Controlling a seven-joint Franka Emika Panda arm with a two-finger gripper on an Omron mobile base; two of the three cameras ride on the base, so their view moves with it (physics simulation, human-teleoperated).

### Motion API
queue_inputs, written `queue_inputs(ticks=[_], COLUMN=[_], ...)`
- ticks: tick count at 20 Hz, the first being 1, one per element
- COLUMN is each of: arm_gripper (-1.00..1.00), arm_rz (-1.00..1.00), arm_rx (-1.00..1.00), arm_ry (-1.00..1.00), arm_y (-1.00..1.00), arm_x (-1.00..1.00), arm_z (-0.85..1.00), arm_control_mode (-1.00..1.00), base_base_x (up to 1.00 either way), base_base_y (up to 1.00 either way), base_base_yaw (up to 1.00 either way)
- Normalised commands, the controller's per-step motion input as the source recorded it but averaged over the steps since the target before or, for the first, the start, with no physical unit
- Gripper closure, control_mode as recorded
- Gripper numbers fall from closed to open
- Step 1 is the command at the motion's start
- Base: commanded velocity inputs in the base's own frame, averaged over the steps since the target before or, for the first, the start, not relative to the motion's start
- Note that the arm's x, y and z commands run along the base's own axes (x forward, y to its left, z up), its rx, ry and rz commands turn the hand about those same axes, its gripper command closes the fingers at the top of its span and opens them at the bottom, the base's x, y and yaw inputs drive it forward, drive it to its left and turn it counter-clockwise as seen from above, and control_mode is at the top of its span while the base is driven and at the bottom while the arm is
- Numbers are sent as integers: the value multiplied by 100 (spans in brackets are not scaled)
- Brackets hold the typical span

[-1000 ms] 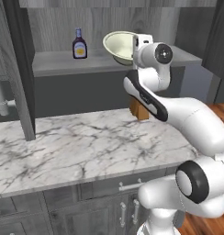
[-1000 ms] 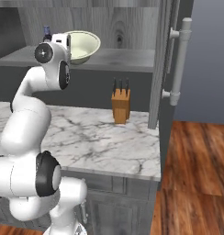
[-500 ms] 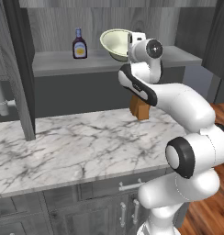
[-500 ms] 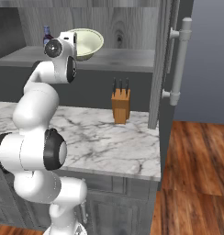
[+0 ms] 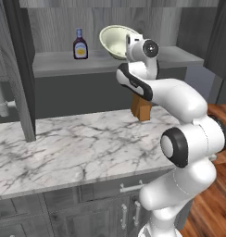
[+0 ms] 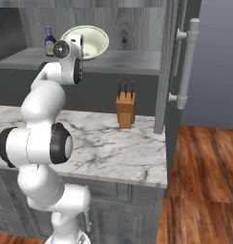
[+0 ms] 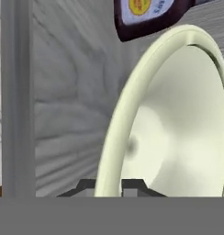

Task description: Pick the mug and place it in the sink. Pick the bowl and place it in the open cabinet and then close the cabinet.

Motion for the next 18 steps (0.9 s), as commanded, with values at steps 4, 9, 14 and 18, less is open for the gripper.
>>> queue_inputs(ticks=[4, 9, 14, 18], arm_gripper=[-100, -100, -100, -100], arm_rz=[0, 0, 0, 0], arm_rx=[0, 0, 0, 0], arm_ry=[4, -8, -14, -22], arm_y=[0, 0, 0, 0], arm_x=[9, 0, -7, -73], arm_z=[-14, 28, 47, 5], arm_control_mode=[-100, -100, -100, -100], base_base_x=[0, 0, 0, 0], base_base_y=[0, 0, 0, 0], base_base_yaw=[0, 0, 0, 0])
